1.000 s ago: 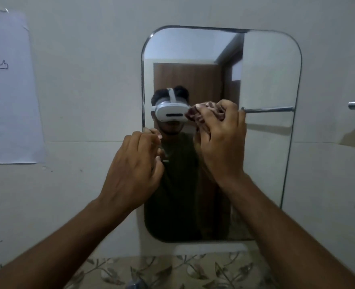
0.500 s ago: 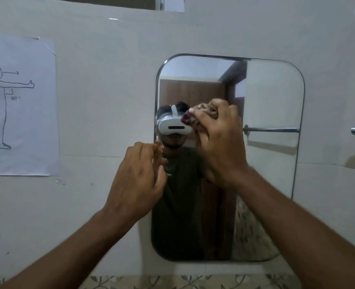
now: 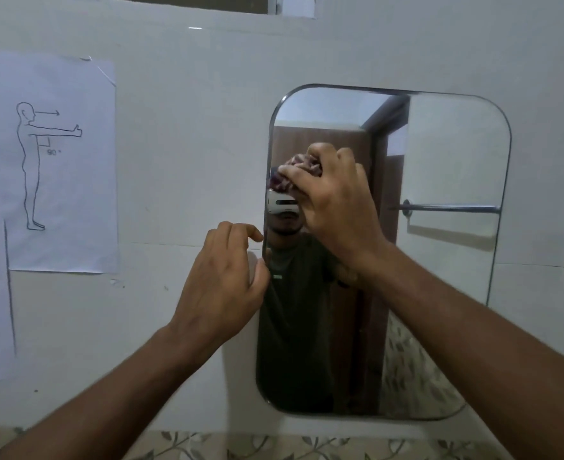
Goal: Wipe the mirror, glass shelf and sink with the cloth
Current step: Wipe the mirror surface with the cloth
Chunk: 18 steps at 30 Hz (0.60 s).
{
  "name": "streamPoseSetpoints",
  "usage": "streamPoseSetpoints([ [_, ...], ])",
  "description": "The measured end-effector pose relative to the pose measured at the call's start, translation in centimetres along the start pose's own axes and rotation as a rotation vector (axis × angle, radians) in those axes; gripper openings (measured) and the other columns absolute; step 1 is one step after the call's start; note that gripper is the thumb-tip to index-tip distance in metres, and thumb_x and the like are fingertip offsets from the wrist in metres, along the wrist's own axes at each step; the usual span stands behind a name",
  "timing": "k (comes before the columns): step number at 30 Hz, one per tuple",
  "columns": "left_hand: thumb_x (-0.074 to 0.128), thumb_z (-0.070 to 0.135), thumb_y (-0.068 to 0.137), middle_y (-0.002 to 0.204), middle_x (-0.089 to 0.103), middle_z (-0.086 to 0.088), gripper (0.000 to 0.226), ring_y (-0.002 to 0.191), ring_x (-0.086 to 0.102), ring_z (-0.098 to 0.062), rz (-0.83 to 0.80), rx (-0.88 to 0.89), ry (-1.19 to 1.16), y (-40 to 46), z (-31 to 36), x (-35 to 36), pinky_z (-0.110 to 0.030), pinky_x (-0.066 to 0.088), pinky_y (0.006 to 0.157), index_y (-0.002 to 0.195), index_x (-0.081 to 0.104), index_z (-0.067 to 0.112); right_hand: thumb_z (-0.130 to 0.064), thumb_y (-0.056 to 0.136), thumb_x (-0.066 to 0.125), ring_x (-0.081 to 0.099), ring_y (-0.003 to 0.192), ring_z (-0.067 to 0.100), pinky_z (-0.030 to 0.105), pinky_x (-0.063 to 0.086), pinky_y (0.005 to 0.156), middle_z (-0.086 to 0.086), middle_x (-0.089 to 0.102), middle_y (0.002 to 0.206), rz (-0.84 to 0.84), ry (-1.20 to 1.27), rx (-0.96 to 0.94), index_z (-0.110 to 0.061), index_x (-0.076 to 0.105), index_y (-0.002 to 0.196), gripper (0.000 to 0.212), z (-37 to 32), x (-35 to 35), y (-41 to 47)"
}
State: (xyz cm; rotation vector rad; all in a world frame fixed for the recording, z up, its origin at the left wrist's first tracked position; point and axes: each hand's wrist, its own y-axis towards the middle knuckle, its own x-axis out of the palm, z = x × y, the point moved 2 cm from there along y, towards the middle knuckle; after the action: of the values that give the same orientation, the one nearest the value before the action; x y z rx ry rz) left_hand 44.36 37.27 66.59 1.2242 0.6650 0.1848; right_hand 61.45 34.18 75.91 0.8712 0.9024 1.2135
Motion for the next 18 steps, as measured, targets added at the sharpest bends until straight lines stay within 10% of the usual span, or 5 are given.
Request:
streamPoseSetpoints([
  [18,0.054,0.032,0.095,0.114,0.047,0.006,0.029,0.101,0.043,-0.008,0.066,-0.055,-0.123,6.6,0.5,-2.2,-0.016,0.034,0.076,0.122,0.048,0.022,-0.023,0.095,0.063,0.050,0.112,0.032,0.045,0.052,0.088,0.016,0.052,0.130,0.107,0.000,0.142,-0.018,0.062,0.129,0.035,2.1,-0.5,7.7],
])
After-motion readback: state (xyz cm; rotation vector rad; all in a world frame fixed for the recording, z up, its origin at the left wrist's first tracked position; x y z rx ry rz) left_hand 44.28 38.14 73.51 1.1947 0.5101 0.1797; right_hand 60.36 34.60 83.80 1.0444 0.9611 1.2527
